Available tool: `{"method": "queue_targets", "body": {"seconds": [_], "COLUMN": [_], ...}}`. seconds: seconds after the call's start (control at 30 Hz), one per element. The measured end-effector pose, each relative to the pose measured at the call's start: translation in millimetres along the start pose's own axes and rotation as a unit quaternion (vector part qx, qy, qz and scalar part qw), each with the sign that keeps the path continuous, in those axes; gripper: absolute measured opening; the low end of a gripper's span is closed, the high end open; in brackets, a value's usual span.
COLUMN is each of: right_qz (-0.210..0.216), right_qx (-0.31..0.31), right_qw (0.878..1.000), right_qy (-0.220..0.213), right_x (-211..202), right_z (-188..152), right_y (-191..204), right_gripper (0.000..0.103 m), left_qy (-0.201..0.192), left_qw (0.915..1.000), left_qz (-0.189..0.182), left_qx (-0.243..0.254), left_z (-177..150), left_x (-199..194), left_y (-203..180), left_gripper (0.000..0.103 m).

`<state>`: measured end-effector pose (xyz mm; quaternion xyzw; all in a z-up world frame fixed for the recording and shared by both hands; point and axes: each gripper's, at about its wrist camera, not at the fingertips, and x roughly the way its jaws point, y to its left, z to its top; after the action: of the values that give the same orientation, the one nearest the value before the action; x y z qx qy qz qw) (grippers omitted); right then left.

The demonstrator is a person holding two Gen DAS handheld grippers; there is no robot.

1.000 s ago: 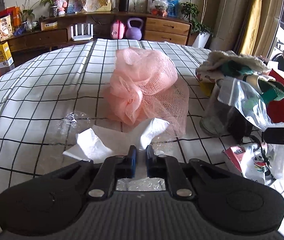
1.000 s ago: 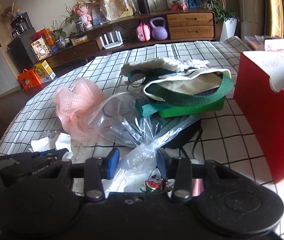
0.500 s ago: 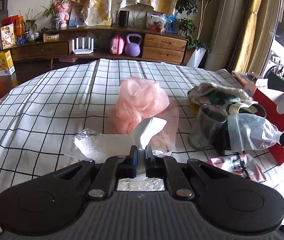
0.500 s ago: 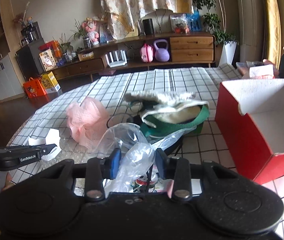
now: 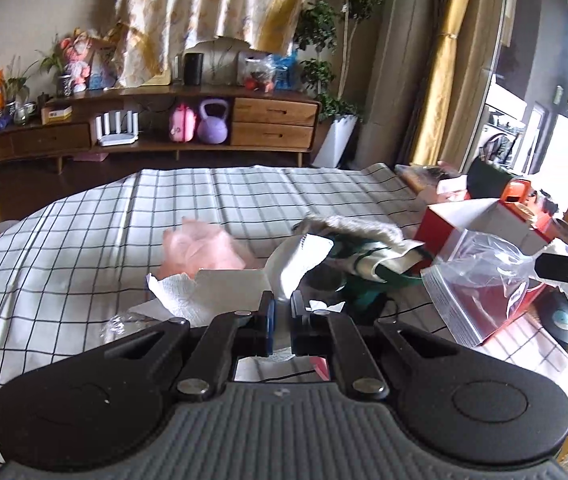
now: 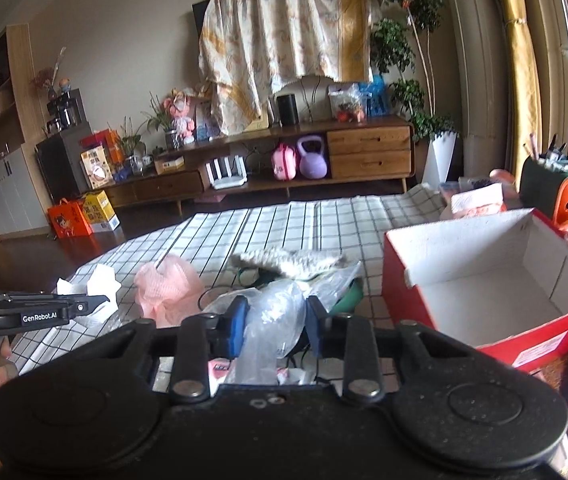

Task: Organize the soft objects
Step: 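Grasp the clear plastic bag with the right tool while the left lifts the napkin, then carry the napkin and plastic bag with both tools into the red box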

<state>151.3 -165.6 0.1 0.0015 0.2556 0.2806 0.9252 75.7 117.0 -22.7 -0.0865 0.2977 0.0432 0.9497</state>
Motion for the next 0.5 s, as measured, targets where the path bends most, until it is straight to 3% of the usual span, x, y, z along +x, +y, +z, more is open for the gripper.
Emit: {"method": "queue_targets", "body": {"seconds": [0.5], "right_qz": [-0.067], "right_qx": [0.031], "right_qw": [0.996], "right_qy": [-0.042], "right_x": [-23.8], "right_z": [16.0], "right_y": [-71.9], "right_gripper": [0.028], "left_qy": [-0.01], "left_qw": [0.993], "left_qz": [-0.09], "left_qx": [0.075], "left_z": [42.8], "left_x": [5.3], "left_y": [-100.5], "left_gripper": [0.007]}}
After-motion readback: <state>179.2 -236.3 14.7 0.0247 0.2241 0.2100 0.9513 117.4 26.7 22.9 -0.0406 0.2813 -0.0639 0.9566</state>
